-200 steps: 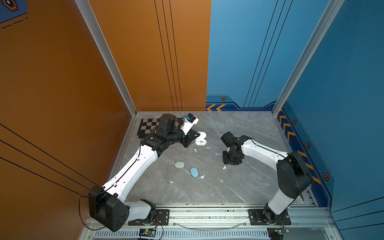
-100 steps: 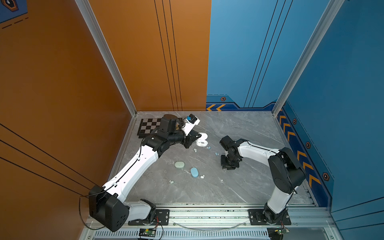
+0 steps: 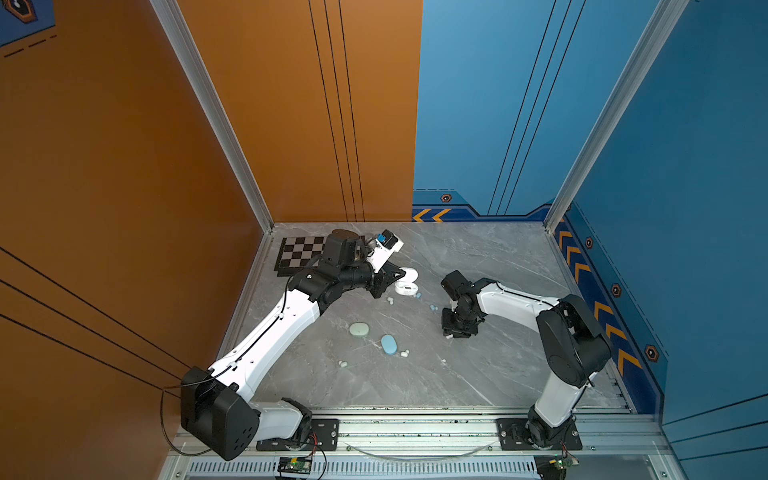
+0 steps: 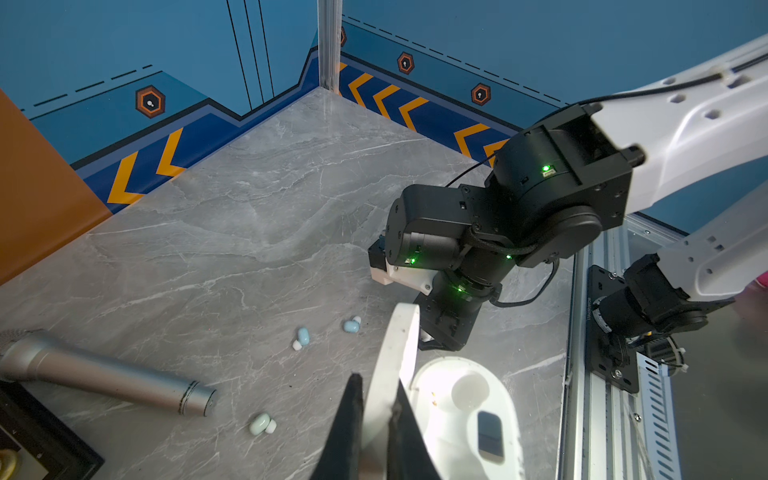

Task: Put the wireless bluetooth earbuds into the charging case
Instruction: 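Close the right gripper on the white earbud and lift it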

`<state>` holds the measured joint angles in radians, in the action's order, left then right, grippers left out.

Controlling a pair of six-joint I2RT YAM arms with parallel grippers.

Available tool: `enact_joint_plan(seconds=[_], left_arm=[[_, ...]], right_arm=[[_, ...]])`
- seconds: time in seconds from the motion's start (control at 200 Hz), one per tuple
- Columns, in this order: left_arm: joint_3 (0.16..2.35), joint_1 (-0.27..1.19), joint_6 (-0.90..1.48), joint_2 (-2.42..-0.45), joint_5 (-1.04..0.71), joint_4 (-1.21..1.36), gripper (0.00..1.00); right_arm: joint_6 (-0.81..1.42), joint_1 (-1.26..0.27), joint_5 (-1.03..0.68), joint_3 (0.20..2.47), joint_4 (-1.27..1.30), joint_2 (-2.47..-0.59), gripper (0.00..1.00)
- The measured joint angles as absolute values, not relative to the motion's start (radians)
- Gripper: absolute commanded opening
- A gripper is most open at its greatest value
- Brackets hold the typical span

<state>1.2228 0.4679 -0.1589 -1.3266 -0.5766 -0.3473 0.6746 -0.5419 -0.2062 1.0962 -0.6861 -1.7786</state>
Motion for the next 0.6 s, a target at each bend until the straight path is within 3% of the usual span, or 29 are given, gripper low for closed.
enact_joint_plan(seconds=[0.601], left_arm=[[1.223, 0.481, -0.159, -1.348, -0.580, -0.347, 0.00]], right_arm=[[0.678, -0.537, -0.206, 1.087, -0.664, -1.779, 0.20]])
